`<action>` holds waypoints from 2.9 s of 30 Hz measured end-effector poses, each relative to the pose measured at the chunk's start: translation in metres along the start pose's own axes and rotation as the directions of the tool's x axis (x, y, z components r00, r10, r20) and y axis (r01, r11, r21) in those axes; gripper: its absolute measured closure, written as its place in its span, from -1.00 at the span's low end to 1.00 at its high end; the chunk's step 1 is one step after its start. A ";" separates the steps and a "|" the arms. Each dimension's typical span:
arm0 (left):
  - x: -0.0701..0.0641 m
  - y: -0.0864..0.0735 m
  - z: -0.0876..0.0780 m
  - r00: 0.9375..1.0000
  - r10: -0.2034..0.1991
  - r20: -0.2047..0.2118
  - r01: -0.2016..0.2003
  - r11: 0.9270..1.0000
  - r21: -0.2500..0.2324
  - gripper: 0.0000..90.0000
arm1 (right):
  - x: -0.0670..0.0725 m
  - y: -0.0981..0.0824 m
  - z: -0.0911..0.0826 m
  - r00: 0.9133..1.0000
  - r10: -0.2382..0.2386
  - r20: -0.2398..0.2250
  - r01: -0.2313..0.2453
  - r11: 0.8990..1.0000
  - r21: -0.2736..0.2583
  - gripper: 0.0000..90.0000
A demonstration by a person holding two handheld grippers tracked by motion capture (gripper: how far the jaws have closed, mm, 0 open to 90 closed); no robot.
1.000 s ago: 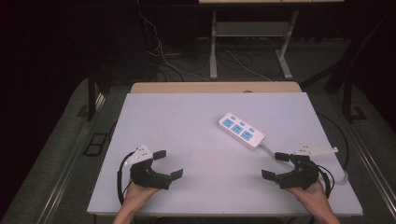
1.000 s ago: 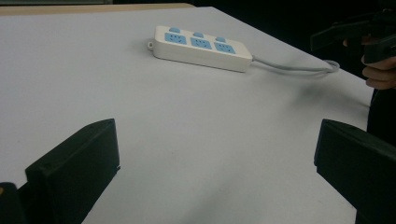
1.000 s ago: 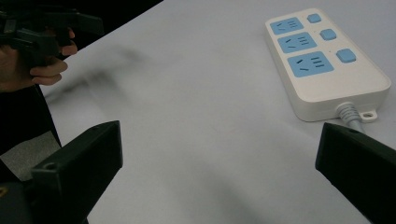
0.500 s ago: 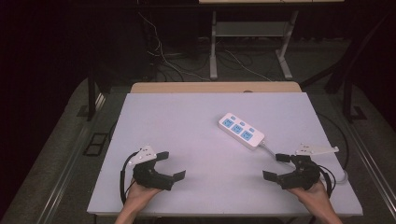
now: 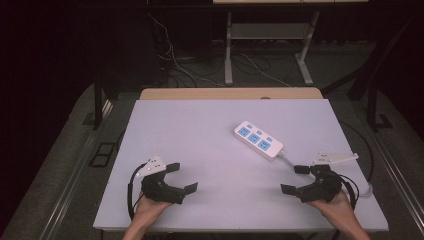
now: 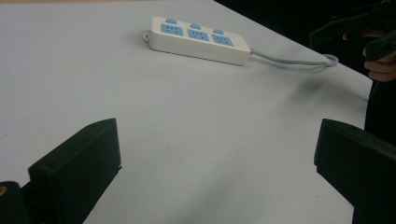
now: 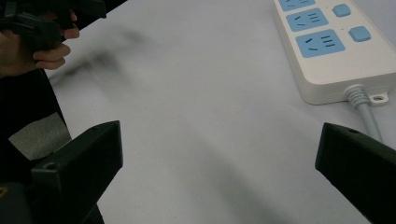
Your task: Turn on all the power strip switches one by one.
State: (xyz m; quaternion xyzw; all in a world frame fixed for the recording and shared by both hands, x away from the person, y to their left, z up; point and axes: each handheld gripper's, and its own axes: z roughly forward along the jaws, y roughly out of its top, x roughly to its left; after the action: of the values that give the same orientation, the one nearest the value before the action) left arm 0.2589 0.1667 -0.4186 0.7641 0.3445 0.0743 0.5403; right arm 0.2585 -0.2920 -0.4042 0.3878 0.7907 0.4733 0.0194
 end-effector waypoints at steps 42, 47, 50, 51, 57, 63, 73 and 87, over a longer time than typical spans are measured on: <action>0.007 0.001 -0.003 1.000 -0.026 0.007 0.026 1.000 -0.011 -1.00 | -0.018 0.074 0.009 0.995 -0.099 0.005 0.098 0.987 0.131 -0.99; 0.007 0.001 -0.004 1.000 -0.029 0.008 0.029 0.999 -0.016 -1.00 | -0.025 0.082 0.015 0.995 -0.101 0.012 0.098 0.983 0.154 -0.99; 0.008 0.001 -0.005 0.999 -0.032 0.009 0.033 0.999 -0.019 -1.00 | -0.028 0.085 0.017 0.995 -0.100 0.014 0.096 0.982 0.161 -0.99; 0.008 0.001 -0.005 0.999 -0.034 0.008 0.034 0.999 -0.020 -1.00 | -0.031 0.087 0.020 0.995 -0.101 0.014 0.097 0.981 0.165 -0.99; 0.009 0.001 -0.005 0.999 -0.034 0.008 0.034 0.999 -0.020 -1.00 | -0.037 0.096 0.024 0.994 -0.104 0.020 0.098 0.980 0.175 -0.99; 0.009 0.000 -0.005 0.999 -0.032 0.009 0.032 0.999 -0.020 -1.00 | -0.044 0.107 0.028 0.994 -0.102 0.030 0.095 0.979 0.182 -0.99; 0.010 0.001 -0.005 1.000 -0.027 0.012 0.027 0.999 -0.019 -1.00 | -0.054 0.119 0.035 0.994 -0.109 0.031 0.101 0.976 0.192 -0.98; 0.009 0.000 -0.004 1.000 -0.022 0.015 0.022 1.000 -0.012 -1.00 | -0.077 0.123 0.052 0.996 -0.089 0.030 0.081 0.975 0.206 -0.87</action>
State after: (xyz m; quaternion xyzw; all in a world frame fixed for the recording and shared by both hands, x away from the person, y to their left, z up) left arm 0.2638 0.1751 -0.4190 0.7574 0.3484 0.0649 0.5484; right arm 0.4059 -0.2718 -0.3651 0.3627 0.8505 0.3805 0.0147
